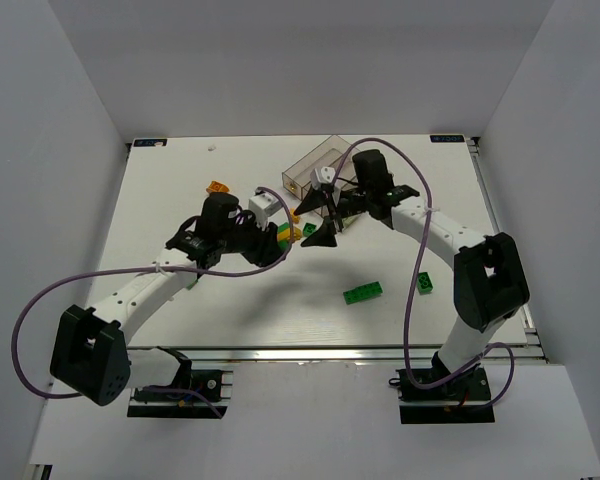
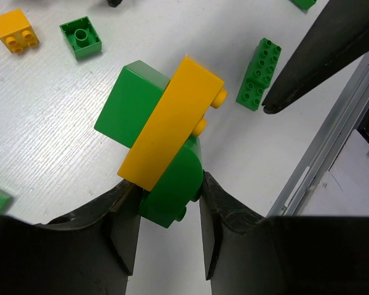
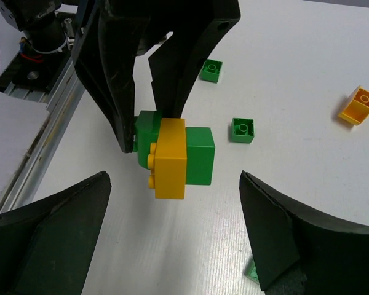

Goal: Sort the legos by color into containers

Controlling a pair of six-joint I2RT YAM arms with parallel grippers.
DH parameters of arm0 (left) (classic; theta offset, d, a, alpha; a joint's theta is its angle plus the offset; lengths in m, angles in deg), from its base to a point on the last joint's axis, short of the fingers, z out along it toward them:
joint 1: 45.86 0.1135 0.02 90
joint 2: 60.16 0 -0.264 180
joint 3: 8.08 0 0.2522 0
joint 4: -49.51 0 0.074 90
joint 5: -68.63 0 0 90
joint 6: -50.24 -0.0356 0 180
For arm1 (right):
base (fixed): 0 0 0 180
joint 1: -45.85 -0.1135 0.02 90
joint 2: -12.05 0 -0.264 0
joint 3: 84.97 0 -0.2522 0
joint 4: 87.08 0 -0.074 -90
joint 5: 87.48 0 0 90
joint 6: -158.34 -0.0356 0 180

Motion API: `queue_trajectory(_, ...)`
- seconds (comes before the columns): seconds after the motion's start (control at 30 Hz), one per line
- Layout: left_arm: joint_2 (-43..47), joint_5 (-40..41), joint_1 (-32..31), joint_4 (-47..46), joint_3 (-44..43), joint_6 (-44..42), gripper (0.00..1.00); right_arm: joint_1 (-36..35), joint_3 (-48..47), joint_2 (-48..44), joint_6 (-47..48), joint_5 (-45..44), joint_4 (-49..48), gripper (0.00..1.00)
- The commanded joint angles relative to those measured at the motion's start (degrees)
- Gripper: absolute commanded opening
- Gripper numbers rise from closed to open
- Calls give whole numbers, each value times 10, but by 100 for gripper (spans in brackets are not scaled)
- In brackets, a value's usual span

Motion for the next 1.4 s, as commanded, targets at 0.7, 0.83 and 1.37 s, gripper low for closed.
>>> queue_trajectory(0.7,17,12,-30,-20,9,6,10,-20,-58,53,29,11,17,77)
queue_trajectory(0.83,15,13,-31,-20,9,7,10,-21,-66,56,61,10,52,70)
queue_trajectory(1.37,8,12,-32,-12,13,1,10,-21,-83,64,107,27,99,24)
